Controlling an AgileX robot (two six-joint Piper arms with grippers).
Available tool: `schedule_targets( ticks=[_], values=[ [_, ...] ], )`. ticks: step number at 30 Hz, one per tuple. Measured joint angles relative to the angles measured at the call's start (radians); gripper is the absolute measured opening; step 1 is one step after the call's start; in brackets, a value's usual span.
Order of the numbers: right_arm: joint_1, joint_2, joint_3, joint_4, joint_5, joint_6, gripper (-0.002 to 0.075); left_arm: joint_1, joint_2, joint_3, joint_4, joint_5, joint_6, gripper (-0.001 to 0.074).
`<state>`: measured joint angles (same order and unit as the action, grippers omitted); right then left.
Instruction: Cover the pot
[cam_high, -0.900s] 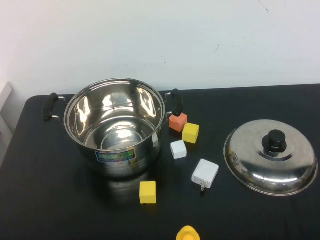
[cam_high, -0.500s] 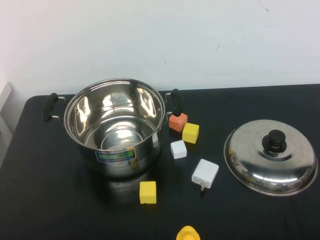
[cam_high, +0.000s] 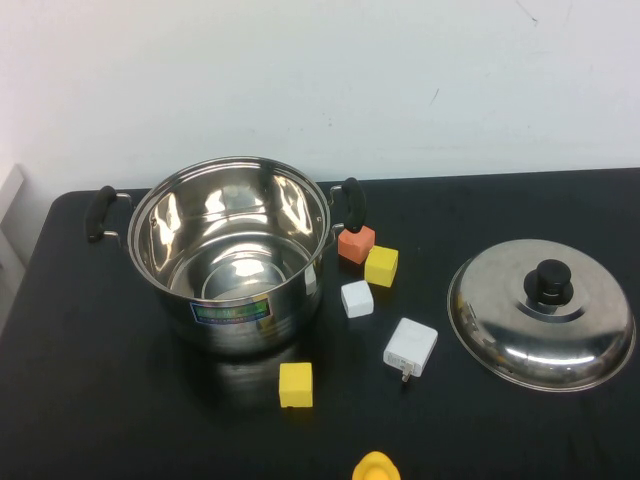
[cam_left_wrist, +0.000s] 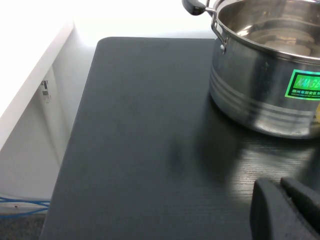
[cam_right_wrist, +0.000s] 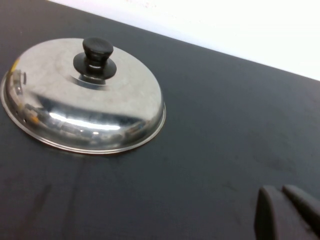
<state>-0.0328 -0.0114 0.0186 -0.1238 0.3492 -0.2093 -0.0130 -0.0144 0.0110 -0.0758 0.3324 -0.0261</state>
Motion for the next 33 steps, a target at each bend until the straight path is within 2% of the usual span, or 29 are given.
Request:
schedule_targets(
  ticks=[20, 24, 28, 30, 33],
  values=[
    [0.0, 0.0, 0.0, 0.018, 0.002, -0.009, -0.0002, 0.0, 0.0, 0.0, 0.0, 0.0, 0.0, -0.0002],
    [0.0, 0.0, 0.0, 0.17, -0.022, 0.11, -0.0002, 0.0, 0.0, 0.0, 0.0, 0.0, 0.002, -0.0002],
    [0.0, 0.0, 0.008, 0.496, -0.08, 0.35, -0.0002, 0.0, 0.0, 0.0, 0.0, 0.0, 0.002, -0.0002],
    [0.0, 0.0, 0.008, 0.62, -0.095, 0.412, -0.0002, 0.0, 0.0, 0.0, 0.0, 0.0, 0.002, -0.0002],
    [0.0, 0.0, 0.008, 0.67, -0.113, 0.428, -0.0002, 0.0, 0.0, 0.0, 0.0, 0.0, 0.002, -0.0002]
  ],
)
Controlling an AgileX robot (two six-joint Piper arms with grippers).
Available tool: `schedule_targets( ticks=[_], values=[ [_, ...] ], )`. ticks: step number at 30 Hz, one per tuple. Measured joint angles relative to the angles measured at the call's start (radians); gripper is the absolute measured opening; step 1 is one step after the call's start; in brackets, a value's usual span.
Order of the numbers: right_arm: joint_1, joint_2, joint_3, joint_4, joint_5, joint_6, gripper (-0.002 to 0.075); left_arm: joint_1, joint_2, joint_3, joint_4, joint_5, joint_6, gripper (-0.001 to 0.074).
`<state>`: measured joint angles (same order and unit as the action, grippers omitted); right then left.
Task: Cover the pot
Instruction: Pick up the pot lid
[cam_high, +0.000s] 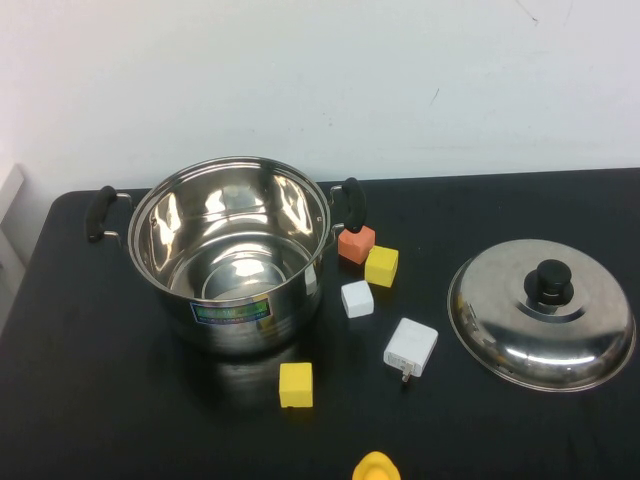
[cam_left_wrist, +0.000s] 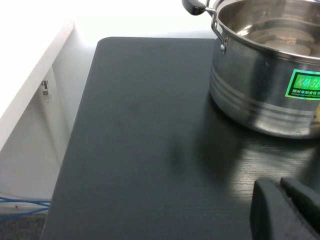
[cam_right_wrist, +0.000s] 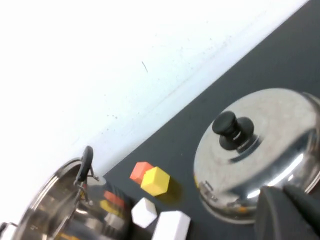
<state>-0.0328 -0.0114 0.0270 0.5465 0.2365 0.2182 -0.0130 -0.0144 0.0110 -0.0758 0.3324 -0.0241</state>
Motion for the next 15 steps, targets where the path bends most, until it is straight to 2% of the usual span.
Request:
schedule_targets(
  ticks=[11, 15],
  values=[
    [0.0, 0.0, -0.002, 0.016, -0.021, -0.413, -0.0002, 0.0, 0.0, 0.0, 0.0, 0.0, 0.0, -0.0002],
    [0.0, 0.0, -0.091, 0.018, -0.003, -0.573, -0.0002, 0.0, 0.0, 0.0, 0.0, 0.0, 0.0, -0.0002]
  ],
)
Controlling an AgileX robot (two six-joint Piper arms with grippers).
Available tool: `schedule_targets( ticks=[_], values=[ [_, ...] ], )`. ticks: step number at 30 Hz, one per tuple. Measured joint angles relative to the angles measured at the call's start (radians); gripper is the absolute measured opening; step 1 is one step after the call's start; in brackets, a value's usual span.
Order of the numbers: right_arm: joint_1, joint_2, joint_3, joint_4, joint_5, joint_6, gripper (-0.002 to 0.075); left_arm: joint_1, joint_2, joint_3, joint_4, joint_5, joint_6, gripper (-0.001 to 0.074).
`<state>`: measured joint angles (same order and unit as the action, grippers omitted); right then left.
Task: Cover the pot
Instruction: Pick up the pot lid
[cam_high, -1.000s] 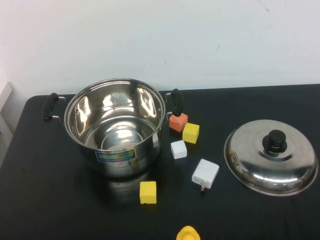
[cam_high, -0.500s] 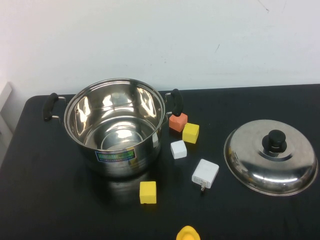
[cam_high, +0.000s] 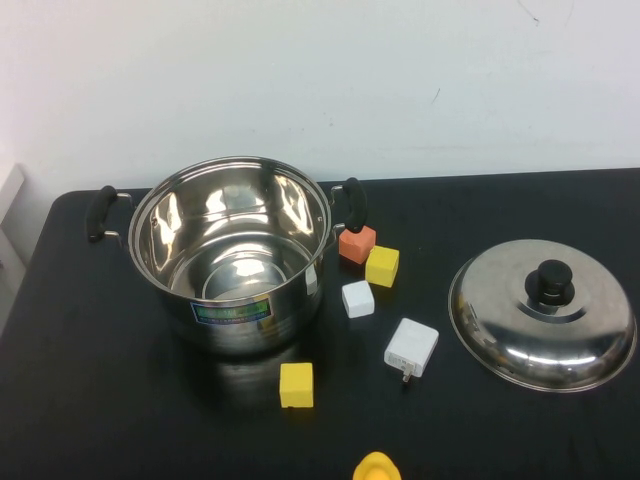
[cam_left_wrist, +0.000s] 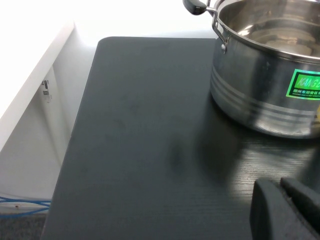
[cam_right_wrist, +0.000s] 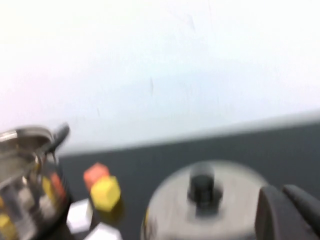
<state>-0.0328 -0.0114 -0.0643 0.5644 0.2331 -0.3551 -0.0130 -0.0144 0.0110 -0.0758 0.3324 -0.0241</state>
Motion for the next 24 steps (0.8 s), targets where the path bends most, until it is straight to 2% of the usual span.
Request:
schedule_targets(
  ticks=[5, 8, 10, 13, 16, 17, 21, 24],
  values=[
    [0.0, 0.106, -0.162, 0.002, 0.038, -0.146, -0.0002, 0.0, 0.0, 0.0, 0.0, 0.0, 0.0, -0.0002],
    [0.0, 0.213, -0.229, -0.018, 0.042, -0.177, -0.0002, 0.0, 0.0, 0.0, 0.0, 0.0, 0.0, -0.0002],
    [0.0, 0.278, -0.259, -0.081, 0.022, -0.138, 0.0002, 0.0, 0.0, 0.0, 0.0, 0.0, 0.0, -0.0002],
    [0.018, 0.387, -0.272, -0.285, -0.073, 0.053, 0.0049, 0.0, 0.0, 0.0, 0.0, 0.0, 0.0, -0.0002],
    [0.068, 0.515, -0.272, -0.453, -0.224, 0.252, 0.0161, 0.0, 0.0, 0.0, 0.0, 0.0, -0.002, -0.0002],
    [0.097, 0.569, -0.272, -0.481, -0.289, 0.282, 0.022, 0.0, 0.0, 0.0, 0.0, 0.0, -0.002, -0.0002],
    [0.242, 0.815, -0.274, -0.513, -0.611, 0.301, 0.0478, 0.0, 0.0, 0.0, 0.0, 0.0, -0.002, -0.0002],
    [0.319, 1.026, -0.278, -0.513, -0.887, 0.282, 0.059, 0.0, 0.0, 0.0, 0.0, 0.0, -0.002, -0.0002]
  ],
)
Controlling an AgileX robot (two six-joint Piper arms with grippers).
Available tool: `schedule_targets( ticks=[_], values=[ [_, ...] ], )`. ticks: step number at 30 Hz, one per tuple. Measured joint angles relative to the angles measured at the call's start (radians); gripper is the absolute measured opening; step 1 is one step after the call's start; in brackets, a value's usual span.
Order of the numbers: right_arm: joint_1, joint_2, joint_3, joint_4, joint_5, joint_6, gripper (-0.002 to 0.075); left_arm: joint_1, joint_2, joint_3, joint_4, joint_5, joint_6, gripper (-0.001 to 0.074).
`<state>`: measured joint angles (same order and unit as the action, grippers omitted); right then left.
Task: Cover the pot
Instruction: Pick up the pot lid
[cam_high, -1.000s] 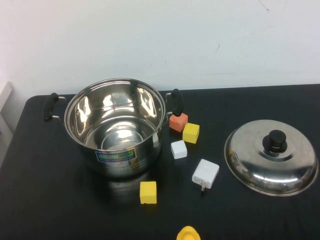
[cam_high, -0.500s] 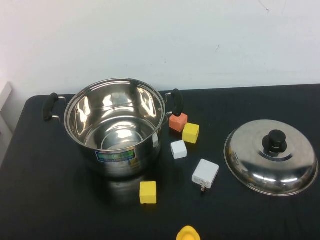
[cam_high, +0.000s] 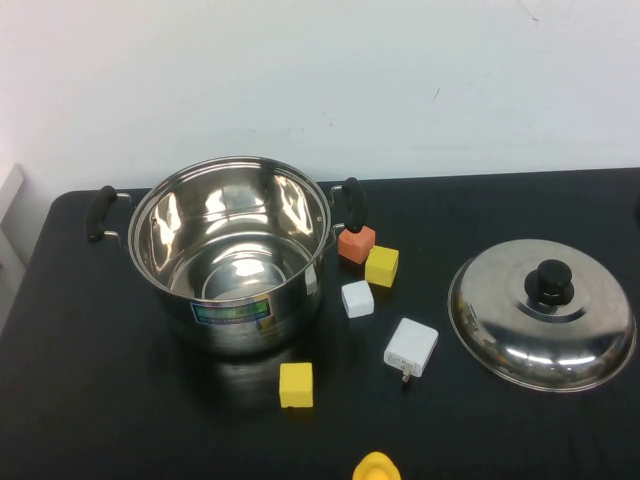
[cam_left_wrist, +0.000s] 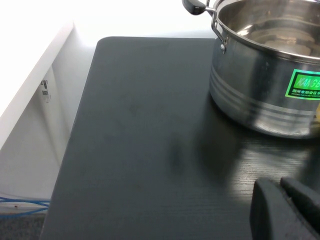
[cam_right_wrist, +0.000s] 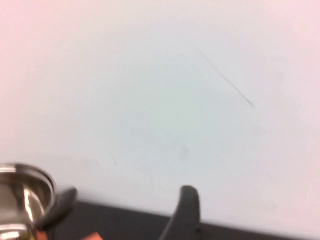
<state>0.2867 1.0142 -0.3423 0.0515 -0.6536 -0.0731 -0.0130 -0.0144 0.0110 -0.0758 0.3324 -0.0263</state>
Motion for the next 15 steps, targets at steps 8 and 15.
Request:
schedule_targets(
  ticks=[8, 15],
  values=[
    [0.03, 0.45, -0.013, 0.0, -0.453, -0.008, 0.063, 0.0, 0.0, 0.0, 0.0, 0.0, 0.0, -0.0002],
    [0.03, 0.659, -0.068, 0.019, -0.473, -0.017, 0.0631, 0.0, 0.0, 0.0, 0.0, 0.0, 0.0, -0.0002]
  ],
)
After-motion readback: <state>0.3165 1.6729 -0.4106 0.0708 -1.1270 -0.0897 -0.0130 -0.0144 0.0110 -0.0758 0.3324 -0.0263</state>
